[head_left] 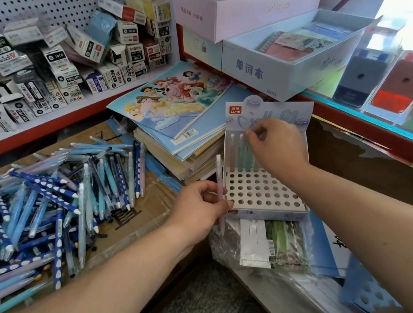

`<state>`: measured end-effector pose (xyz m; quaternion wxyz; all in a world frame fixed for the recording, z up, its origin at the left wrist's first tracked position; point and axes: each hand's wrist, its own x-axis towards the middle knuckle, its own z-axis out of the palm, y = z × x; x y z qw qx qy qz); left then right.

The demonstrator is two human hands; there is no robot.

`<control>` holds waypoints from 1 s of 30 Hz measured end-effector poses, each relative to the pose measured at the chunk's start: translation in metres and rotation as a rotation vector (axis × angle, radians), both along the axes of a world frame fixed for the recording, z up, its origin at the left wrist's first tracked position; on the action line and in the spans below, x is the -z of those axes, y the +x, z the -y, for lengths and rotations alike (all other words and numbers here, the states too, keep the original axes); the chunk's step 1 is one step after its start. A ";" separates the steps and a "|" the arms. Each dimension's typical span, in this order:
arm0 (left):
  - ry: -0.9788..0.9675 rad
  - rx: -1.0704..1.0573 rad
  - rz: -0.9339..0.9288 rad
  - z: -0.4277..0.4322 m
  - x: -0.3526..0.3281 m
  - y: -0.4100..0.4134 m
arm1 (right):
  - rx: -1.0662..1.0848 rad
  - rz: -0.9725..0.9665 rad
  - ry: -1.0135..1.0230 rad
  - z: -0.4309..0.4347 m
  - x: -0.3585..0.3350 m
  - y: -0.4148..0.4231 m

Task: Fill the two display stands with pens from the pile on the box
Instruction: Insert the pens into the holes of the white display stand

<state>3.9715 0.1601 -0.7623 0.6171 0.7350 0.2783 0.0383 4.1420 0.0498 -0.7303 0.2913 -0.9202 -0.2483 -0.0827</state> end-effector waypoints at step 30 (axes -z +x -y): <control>0.897 0.274 -0.117 0.009 0.015 0.027 | -0.013 -0.137 0.186 0.046 -0.023 0.003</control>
